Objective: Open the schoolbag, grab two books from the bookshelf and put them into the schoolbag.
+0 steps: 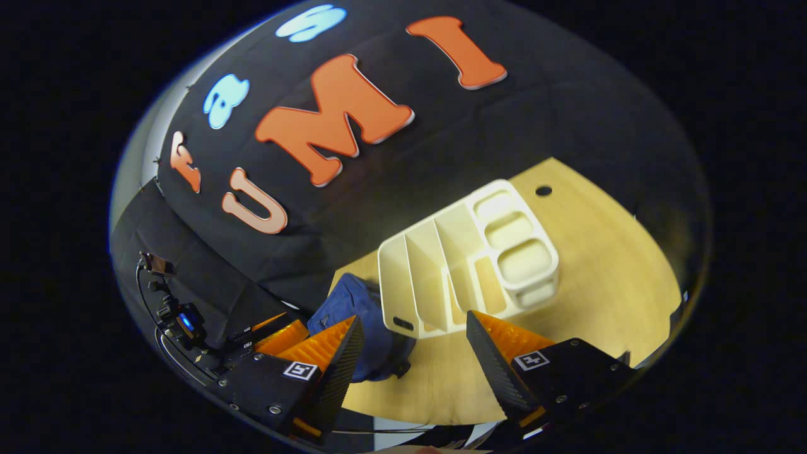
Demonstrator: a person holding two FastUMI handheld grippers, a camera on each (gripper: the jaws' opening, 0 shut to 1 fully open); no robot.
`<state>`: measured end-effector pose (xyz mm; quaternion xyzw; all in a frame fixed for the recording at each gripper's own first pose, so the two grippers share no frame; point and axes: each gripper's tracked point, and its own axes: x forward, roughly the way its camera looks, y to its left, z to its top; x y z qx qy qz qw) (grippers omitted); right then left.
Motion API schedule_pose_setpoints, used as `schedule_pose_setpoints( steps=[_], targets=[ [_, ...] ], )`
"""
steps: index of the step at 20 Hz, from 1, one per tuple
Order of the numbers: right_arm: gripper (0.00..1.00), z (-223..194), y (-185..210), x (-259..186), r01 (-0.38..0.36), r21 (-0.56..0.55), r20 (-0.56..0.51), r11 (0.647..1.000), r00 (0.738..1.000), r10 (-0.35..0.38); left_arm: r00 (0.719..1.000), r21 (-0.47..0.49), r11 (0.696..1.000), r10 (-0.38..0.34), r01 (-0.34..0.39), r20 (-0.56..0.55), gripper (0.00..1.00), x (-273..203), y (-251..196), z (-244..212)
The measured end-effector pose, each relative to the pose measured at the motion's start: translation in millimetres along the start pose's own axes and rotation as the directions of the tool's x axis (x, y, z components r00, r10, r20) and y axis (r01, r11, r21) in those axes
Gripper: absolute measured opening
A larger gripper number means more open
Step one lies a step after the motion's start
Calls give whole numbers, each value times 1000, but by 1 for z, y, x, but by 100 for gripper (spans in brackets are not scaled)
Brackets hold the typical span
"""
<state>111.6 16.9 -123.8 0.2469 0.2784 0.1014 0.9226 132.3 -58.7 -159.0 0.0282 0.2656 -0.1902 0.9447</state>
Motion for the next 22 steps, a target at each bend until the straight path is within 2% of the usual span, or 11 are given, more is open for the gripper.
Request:
schedule_pose_setpoints(
  steps=[2,3,5,8,10,11,12,15,20,22],
  targets=[
    [97,35,8,-21,9,-88,116,996,993,1,990,49,997,60,-66,127,98,0,13,19],
    [97,47,10,-31,30,-124,168,992,986,-9,979,62,993,84,-97,185,100,-6,14,30],
    [97,70,9,-45,98,-203,278,974,960,-39,954,53,990,111,-131,280,98,-8,17,47],
    [97,97,7,-75,230,-286,445,930,892,-83,907,4,993,108,-120,408,97,-20,5,82],
    [96,104,7,-98,300,-306,539,904,837,-96,884,-9,993,108,-117,455,96,-37,1,97],
    [96,106,6,-99,324,-315,562,892,821,-99,877,-6,993,104,-115,469,95,-41,0,96],
    [96,104,6,-99,337,-322,567,885,817,-104,875,-1,993,104,-118,472,96,-42,-3,95],
    [97,97,8,-95,336,-338,557,879,824,-100,877,-16,990,129,-137,464,96,-44,-1,90],
    [96,84,13,-82,286,-345,483,894,871,-92,891,-66,990,144,-128,430,96,-41,1,82],
    [96,87,12,-81,302,-358,488,883,867,-99,892,-76,988,155,-136,424,95,-44,4,81]
  ],
)
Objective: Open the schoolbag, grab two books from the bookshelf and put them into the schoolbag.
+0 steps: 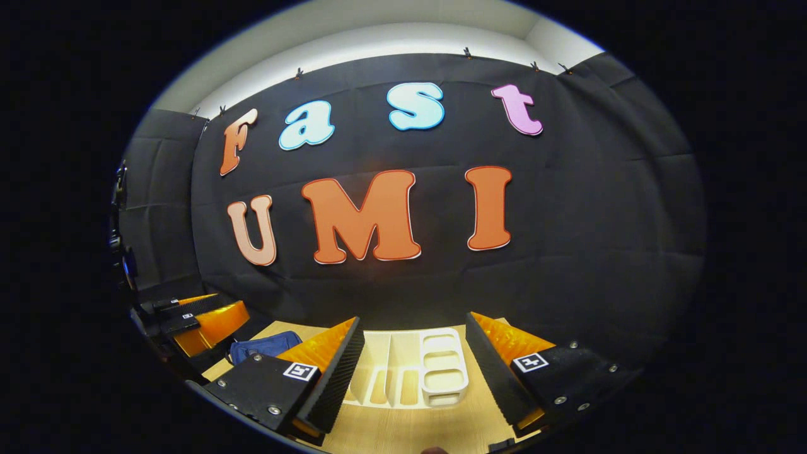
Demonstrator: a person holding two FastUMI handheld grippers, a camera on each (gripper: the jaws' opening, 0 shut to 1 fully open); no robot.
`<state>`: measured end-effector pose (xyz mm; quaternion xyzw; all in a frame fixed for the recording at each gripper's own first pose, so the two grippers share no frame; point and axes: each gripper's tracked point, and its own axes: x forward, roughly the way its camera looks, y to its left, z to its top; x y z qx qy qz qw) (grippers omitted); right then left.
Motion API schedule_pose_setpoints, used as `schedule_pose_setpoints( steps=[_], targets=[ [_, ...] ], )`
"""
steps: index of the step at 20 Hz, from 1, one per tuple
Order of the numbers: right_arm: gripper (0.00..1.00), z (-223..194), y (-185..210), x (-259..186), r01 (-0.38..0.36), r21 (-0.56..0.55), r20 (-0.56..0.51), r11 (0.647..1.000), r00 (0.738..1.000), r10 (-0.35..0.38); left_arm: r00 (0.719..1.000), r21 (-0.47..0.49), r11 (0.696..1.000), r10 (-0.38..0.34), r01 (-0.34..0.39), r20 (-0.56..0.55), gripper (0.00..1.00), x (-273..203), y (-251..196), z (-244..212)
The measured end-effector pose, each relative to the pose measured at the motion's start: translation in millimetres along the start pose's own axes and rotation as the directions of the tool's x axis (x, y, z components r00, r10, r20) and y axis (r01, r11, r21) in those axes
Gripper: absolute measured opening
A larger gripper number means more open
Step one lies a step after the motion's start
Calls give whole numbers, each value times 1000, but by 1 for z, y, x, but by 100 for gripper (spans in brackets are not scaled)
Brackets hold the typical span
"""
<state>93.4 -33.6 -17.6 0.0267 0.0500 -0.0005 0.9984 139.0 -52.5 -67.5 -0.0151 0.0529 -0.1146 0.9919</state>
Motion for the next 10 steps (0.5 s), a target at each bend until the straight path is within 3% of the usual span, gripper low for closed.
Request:
schedule_pose_setpoints(
  steps=[10],
  targets=[
    [97,-4,-2,0,24,-50,-20,998,999,-25,999,-36,999,13,-15,-46,95,-4,3,-4]
  ],
)
